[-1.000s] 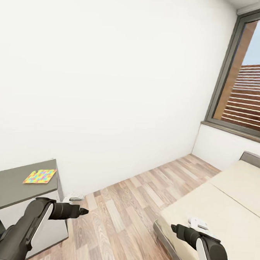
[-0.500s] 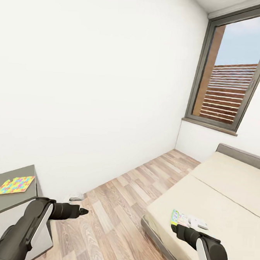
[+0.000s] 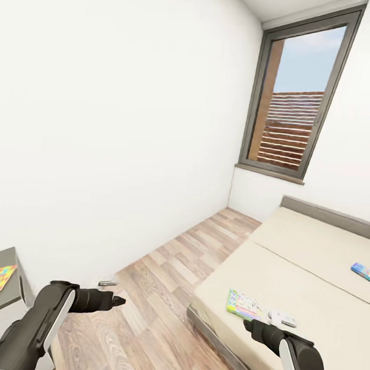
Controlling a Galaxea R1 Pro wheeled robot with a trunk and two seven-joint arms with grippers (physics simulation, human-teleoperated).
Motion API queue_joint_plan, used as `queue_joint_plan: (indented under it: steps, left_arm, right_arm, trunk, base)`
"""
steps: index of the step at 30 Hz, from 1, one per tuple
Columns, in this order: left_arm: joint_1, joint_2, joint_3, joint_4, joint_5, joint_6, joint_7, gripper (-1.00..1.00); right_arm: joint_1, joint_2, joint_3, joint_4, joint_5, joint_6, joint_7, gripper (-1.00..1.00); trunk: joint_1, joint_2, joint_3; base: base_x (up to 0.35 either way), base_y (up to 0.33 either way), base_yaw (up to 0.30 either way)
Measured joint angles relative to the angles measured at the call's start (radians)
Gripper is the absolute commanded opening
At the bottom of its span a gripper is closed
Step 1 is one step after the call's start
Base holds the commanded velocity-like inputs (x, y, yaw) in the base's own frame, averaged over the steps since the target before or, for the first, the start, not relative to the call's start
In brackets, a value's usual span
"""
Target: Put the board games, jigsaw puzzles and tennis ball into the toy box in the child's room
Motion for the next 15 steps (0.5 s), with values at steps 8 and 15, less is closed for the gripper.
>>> queue_joint_plan:
  steps: [8,15]
  left_arm:
    - [0.0,0.0,0.0,0.0,0.0,-0.001,0.0,1.0]
    - [0.0,0.0,0.0,0.0,0.0,-0.002,0.0,1.0]
  right_arm:
    - [0.0,0.0,-0.001,0.003,-0.001,0.0,0.0,1.0]
    - [0.0,0.0,-0.001,0.003,-0.001,0.0,0.0,1.0]
  trunk:
    - [0.0,0.0,0.0]
    - [0.0,0.0,0.0]
  base:
    - [0.055,0.216,-0.284]
    - [0.101,0.035,-0.284]
